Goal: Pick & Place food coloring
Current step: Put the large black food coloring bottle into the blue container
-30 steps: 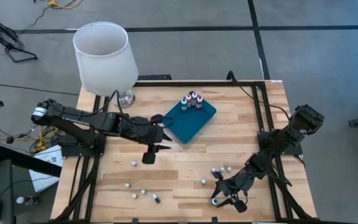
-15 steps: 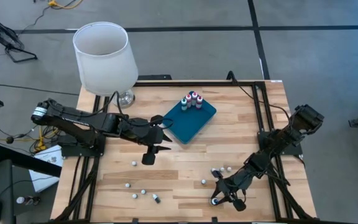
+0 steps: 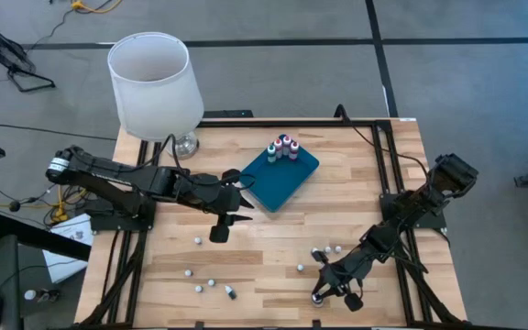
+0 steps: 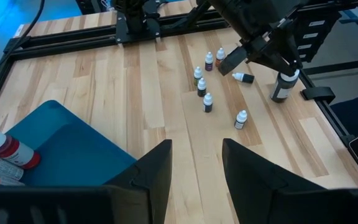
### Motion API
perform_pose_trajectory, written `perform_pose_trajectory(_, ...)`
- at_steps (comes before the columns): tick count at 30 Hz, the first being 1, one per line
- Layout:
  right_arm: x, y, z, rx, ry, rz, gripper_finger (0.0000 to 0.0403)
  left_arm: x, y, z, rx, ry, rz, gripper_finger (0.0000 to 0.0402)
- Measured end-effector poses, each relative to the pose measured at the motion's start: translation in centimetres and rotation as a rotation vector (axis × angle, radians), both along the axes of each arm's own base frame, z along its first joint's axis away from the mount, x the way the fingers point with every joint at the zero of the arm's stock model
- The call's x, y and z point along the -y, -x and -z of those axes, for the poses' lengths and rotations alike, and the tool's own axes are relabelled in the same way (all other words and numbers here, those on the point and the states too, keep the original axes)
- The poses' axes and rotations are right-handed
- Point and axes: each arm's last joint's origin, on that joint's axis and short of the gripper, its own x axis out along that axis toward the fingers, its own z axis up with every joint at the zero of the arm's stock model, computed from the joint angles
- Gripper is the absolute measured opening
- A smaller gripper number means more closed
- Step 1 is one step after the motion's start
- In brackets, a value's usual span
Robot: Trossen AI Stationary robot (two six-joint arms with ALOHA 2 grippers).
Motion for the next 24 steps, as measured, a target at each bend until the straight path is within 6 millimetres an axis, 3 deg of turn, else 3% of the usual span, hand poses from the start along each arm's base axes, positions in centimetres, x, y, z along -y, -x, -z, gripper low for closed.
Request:
perform_pose_trajectory(9,0.0,0.3,-0.4,0.033,0.031,-0.030,0.0037,0.0,0.0,0.0,0.001,-0.010,0.003,0.0135)
perform_pose_trajectory(19,0.7,-0.3,-0.5,0.064,0.058,0.008,0.0037,0.0,0.1,0.1,-0.014,-0.041,0.009,0.0135)
perform_pose_trajectory(24,1.6,-0.7,-1.6,0.109,0.063,0.028,0.0034,-0.2,0.2,0.4,-0.037,-0.068,-0.016,0.0135)
